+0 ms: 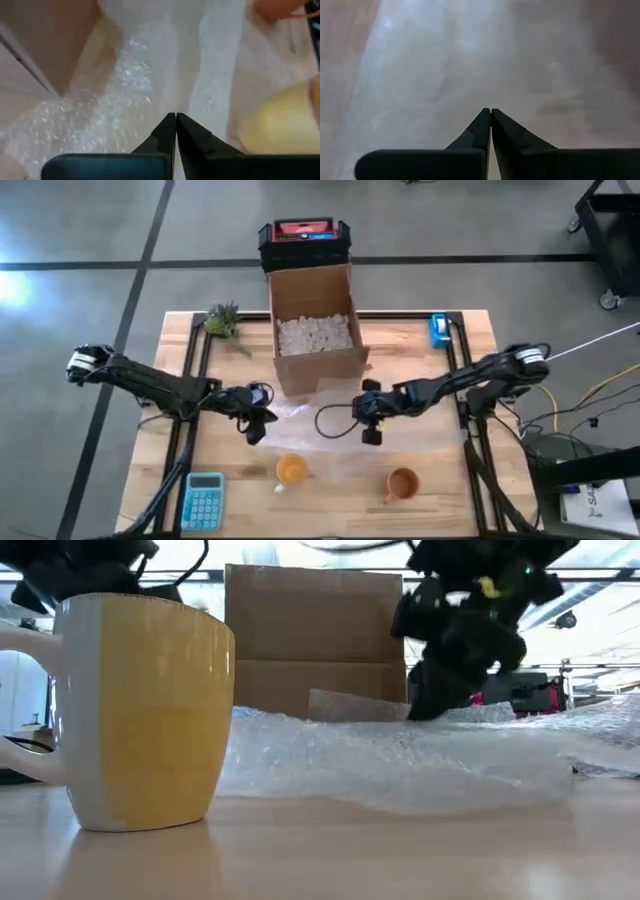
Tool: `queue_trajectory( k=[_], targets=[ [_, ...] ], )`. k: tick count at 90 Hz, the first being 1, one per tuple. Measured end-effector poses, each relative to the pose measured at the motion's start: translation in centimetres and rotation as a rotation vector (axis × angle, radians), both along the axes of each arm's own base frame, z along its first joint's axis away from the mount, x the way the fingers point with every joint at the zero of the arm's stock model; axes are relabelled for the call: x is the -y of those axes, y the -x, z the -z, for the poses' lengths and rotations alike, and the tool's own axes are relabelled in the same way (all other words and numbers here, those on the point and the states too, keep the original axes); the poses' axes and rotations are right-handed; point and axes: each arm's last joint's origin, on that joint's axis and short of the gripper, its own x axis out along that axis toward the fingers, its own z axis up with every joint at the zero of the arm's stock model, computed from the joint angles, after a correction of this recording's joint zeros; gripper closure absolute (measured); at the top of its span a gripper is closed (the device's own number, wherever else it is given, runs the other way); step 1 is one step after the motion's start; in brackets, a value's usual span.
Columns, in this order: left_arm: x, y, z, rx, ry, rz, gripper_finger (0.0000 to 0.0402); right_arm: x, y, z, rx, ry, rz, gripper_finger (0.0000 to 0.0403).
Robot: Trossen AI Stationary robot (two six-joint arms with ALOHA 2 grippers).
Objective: Wrap mug
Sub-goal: Wrap the orange mug with bubble wrap
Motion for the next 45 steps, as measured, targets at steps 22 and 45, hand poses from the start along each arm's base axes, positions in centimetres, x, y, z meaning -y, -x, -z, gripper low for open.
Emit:
queue_trajectory(
  k=[22, 45],
  targets=[
    [0.1, -1.0, 2.4, -0.103, -0.028, 0.0, 0.0401, -1.4, -1.5, -1.1, 0.021, -0.193, -0.144, 0.0403],
    [0.2, -1.7, 4.4, -0.199, -0.051, -0.006, 0.0401, -3.1, -1.4, -2.2, 0.028, -0.353, -0.233, 0.0403]
  ],
)
